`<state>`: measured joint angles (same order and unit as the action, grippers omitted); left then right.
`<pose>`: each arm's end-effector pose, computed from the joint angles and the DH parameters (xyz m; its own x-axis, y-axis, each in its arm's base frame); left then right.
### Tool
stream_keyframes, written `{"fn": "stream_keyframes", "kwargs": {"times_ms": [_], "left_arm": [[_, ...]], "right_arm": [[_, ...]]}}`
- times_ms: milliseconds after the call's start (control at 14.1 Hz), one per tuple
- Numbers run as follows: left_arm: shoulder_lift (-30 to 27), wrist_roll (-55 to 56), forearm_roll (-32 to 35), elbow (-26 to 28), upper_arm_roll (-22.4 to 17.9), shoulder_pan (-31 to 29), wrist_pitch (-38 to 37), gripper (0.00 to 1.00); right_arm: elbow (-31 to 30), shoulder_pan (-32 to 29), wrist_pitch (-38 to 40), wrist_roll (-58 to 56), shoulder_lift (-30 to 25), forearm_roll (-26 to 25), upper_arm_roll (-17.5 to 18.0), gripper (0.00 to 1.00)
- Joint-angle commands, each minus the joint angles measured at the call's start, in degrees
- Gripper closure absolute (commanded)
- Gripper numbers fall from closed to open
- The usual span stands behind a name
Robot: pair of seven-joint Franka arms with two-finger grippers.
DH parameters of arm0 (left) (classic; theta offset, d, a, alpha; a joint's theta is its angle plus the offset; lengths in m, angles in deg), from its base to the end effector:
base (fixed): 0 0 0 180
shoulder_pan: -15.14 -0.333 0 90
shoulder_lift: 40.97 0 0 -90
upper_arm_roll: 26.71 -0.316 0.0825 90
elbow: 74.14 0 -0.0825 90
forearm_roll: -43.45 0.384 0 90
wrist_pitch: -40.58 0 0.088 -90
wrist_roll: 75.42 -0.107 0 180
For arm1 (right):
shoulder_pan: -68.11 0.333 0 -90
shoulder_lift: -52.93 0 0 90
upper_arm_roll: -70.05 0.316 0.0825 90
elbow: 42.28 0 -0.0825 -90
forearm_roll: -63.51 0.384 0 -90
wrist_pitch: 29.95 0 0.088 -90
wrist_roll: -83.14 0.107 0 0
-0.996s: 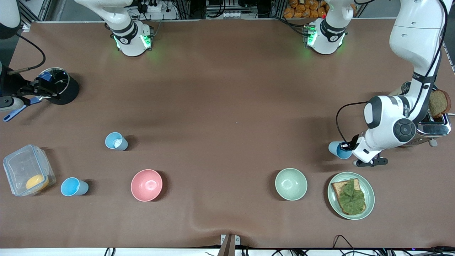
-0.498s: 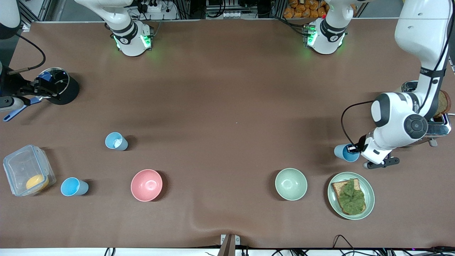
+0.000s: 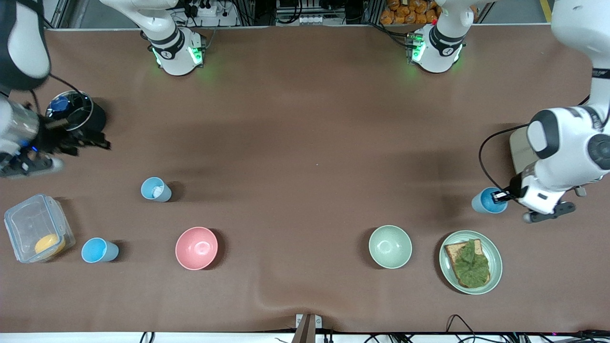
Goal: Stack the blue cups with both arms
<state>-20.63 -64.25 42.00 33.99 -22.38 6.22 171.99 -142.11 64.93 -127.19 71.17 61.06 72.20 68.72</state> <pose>0.6303 0.0528 0.3246 0.9551 0.2932 0.0417 0.2908 -0.9552 0.0552 0.5833 -0.0310 0.4737 0.9820 0.1092 -0.1541 0.0815 -0.9810 -0.1763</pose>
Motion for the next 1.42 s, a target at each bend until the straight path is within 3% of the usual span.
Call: {"fn": "stream_keyframes", "kwargs": {"times_ms": [0, 285, 569, 783, 925, 1138, 1209, 1352], "left_arm": [[-3.0, 0.8, -3.4, 0.8, 0.4, -1.9, -1.0, 1.00], [-5.1, 0.8, -9.9, 0.2, 0.4, -4.4, -0.9, 1.00], [-5.6, 0.9, -16.8, -1.8, 0.2, -6.6, -1.0, 1.00], [-5.2, 1.8, -24.2, -4.0, 0.2, -8.4, -0.9, 1.00], [-4.9, 2.0, -28.7, -5.7, 0.1, -9.4, -0.9, 1.00], [-4.6, 4.9, -34.0, -8.5, 0.1, -10.9, -0.9, 1.00], [-4.0, 6.6, -36.0, -9.8, 0.1, -11.1, -0.9, 1.00], [-3.4, 11.8, -37.7, -12.0, 0.1, -11.1, -0.9, 1.00]], "right_arm": [[1.1, 1.9, -1.9, 1.6, 6.6, 1.4, 0.5, 0.00], [-0.4, 3.5, -5.4, 1.8, 12.4, 0.9, 0.4, 0.00], [-12.2, 5.0, -22.2, 1.8, 13.0, 0.9, 0.5, 0.00], [-14.9, 5.6, -28.2, 2.0, 14.5, 1.0, 0.5, 0.00], [-13.9, 4.8, -28.2, 3.7, 17.2, 0.9, 0.4, 0.46], [-12.9, 4.5, -29.1, 4.1, 18.5, 1.0, 0.4, 0.90], [-11.9, 4.1, -29.1, 4.1, 19.4, 1.0, 0.3, 1.00], [-10.7, 3.4, -28.4, 4.1, 20.2, 1.1, 0.3, 1.00]]}}
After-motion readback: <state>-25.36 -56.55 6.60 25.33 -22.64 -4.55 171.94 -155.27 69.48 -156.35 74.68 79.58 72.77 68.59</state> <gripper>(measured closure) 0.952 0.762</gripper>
